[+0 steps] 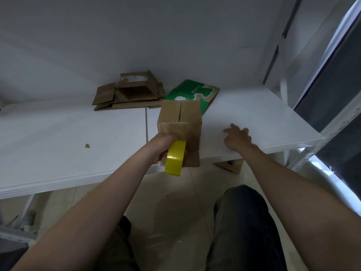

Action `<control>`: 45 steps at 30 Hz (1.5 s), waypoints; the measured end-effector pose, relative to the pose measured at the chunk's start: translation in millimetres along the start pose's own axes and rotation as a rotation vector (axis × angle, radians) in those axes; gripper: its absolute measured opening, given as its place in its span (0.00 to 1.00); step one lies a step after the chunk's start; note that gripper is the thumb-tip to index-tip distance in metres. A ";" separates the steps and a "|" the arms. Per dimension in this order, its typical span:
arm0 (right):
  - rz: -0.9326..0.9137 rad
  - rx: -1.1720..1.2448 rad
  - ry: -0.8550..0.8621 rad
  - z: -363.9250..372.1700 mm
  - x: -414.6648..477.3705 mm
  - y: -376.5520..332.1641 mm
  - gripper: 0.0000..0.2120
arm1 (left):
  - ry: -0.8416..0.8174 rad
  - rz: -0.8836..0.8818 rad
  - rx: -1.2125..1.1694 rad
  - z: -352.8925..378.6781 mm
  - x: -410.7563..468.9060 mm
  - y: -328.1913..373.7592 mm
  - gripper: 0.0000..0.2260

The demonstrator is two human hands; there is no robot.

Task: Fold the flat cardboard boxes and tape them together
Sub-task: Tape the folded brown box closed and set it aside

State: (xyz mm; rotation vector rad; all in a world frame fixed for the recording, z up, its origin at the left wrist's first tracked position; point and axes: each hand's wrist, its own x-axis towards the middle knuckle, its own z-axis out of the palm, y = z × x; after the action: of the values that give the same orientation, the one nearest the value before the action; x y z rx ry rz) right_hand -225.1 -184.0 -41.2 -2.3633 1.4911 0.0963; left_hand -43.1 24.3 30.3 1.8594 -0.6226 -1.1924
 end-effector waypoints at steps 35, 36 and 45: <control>0.029 1.767 -0.121 -58.0 -36.3 -74.0 0.08 | -0.025 -0.007 -0.006 0.1 -4.9 -4.8 0.11; 0.037 1.809 -0.136 -59.5 -37.2 -77.1 0.06 | -0.021 -0.005 -0.009 0.0 -4.7 -5.0 0.10; 0.105 2.117 -0.265 -63.3 -34.2 -90.0 0.14 | -0.006 0.002 -0.040 -1.8 1.1 -10.9 0.10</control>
State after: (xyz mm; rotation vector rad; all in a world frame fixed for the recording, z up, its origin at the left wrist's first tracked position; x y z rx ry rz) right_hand -168.4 -139.9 48.9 -0.4733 0.6292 -0.7174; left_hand -41.2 30.0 21.1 1.8216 -0.5998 -1.2016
